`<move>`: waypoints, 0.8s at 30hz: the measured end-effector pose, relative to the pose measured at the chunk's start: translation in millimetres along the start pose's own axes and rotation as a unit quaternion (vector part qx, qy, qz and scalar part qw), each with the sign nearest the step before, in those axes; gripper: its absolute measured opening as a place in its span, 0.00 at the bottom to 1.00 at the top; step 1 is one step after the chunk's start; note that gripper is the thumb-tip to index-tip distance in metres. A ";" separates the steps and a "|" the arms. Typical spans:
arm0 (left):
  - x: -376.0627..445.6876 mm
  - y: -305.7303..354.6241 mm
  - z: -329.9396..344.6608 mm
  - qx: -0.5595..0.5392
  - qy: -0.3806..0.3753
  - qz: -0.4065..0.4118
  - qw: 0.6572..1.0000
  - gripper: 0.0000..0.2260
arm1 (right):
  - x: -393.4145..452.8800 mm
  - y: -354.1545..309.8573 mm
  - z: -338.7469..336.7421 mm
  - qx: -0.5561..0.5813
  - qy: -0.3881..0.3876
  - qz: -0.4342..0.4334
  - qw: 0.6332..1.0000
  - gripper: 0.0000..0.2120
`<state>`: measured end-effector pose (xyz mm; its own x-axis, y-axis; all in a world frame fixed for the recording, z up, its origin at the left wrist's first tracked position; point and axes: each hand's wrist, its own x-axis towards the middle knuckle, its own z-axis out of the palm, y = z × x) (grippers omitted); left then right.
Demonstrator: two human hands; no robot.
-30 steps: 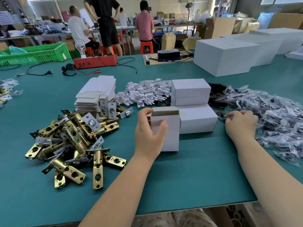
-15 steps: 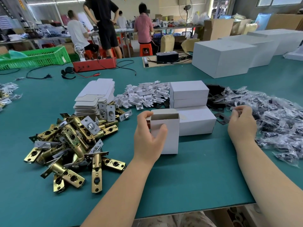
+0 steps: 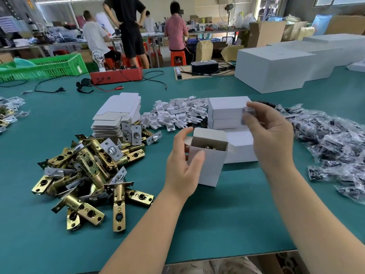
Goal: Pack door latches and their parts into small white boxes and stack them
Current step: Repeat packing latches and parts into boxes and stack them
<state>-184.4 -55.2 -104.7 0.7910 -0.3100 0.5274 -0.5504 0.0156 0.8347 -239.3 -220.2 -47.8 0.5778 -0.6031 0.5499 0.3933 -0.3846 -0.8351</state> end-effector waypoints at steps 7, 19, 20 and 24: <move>-0.1 -3.6 1.1 -0.008 0.022 0.002 1.000 0.19 | -26.7 -30.2 42.1 -0.032 -0.161 -0.001 0.986 0.14; -0.2 -3.8 0.7 0.025 0.019 0.013 0.999 0.18 | -28.5 -25.5 48.5 -0.227 -0.133 -0.088 0.961 0.03; -0.3 -3.5 0.2 0.025 0.018 0.011 0.999 0.18 | -28.9 -24.1 49.4 -0.245 -0.143 -0.103 0.954 0.03; -1.4 -4.2 0.0 0.015 0.017 0.015 1.000 0.18 | -34.1 -20.0 49.5 -0.276 -0.196 -0.107 0.935 0.11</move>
<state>-183.1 -54.8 -108.9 0.7822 -0.2778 0.5577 -0.5816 -0.0046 0.8135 -231.5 -157.3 -49.1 0.7883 -0.2109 0.5780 0.1627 -0.8345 -0.5264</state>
